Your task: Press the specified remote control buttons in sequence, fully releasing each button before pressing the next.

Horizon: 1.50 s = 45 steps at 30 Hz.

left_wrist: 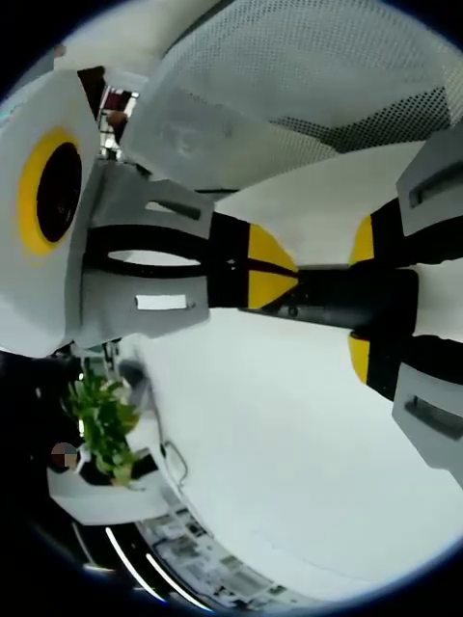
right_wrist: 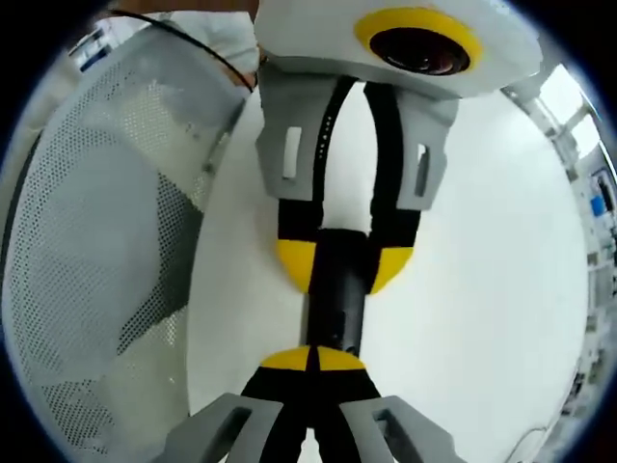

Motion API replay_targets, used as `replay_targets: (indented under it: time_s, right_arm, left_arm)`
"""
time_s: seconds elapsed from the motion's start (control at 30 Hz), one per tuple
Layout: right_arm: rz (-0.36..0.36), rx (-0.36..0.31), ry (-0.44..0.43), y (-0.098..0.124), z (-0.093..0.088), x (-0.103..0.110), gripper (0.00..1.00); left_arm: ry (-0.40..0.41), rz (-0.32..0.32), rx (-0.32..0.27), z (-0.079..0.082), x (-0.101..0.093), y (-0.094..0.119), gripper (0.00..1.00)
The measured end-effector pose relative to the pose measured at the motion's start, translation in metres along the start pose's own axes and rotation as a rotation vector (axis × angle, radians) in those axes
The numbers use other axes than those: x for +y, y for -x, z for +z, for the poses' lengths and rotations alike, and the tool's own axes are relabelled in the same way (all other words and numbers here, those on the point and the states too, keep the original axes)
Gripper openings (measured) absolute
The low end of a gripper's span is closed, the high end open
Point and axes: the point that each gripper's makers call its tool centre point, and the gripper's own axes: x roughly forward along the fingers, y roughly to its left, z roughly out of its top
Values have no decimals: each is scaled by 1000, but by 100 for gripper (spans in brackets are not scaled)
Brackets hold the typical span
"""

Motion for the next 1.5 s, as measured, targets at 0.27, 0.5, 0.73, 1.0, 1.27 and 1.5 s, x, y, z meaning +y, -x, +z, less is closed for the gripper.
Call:
replay_targets:
  time_s: [0.27,0.5,0.73,1.0,1.27,1.5]
  right_arm:
    - [1,-37,-38,11,2,0,0]
    - [-21,-50,-47,23,1,-12,0]
    - [-36,-48,-39,30,2,-18,0]
    - [-35,-53,-32,29,6,-22,0]
    - [-15,-55,-23,19,8,-17,0]
    - [3,-53,-26,10,9,-14,0]
  left_arm:
    - [-2,-2,0,0,-1,0,25]
    - [-2,-2,2,0,0,0,25]
    - [-2,-2,2,0,-1,0,25]
    - [-1,-2,-2,0,-1,1,25]
    - [-1,-2,-7,0,-1,1,25]
    - [0,-2,-10,0,0,0,25]
